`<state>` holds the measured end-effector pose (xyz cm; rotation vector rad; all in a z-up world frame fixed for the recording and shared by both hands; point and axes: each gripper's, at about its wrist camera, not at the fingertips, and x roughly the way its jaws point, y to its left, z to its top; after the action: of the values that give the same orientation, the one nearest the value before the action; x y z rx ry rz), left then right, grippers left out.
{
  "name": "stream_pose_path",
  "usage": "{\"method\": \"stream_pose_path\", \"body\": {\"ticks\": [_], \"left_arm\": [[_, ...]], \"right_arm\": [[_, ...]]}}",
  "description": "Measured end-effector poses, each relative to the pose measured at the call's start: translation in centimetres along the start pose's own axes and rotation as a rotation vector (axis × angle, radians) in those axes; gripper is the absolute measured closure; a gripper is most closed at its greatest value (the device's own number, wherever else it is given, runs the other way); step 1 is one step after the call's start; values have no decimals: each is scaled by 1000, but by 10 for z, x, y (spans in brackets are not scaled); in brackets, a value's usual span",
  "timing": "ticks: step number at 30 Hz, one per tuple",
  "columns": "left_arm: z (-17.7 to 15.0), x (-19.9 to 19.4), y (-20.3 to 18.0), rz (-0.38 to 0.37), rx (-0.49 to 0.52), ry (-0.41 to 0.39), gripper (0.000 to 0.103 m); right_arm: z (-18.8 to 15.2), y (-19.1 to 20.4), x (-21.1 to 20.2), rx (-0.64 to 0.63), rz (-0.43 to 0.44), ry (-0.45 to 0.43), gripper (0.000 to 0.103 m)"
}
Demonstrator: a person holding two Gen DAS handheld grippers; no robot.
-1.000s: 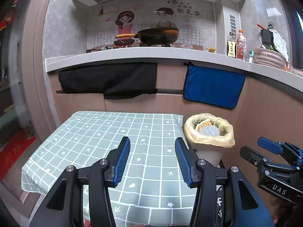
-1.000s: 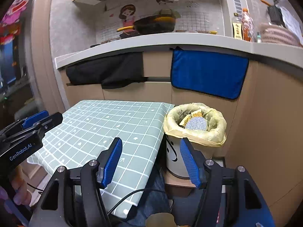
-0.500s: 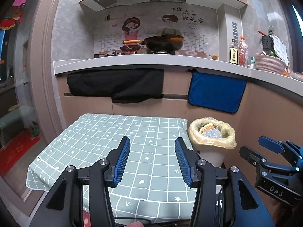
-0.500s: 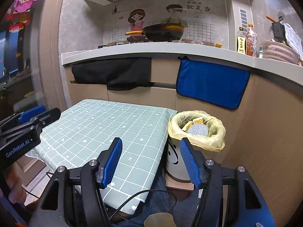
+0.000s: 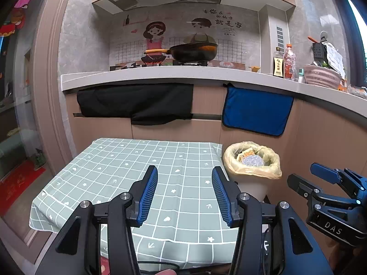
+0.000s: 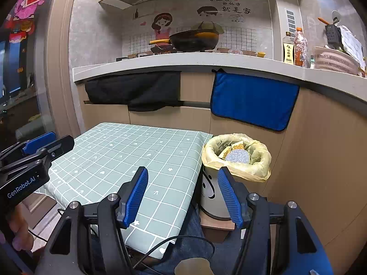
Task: Collect trash
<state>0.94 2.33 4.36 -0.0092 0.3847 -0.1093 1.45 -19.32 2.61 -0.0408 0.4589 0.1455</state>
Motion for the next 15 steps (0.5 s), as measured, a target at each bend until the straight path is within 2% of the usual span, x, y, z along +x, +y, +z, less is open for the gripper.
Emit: {"method": "stream_pose_path", "body": {"ticks": [15], "left_arm": [[1,-4,-6,-3,3,-1,53]], "right_arm": [[-1,-3,-3,8,-1,0,43]]}}
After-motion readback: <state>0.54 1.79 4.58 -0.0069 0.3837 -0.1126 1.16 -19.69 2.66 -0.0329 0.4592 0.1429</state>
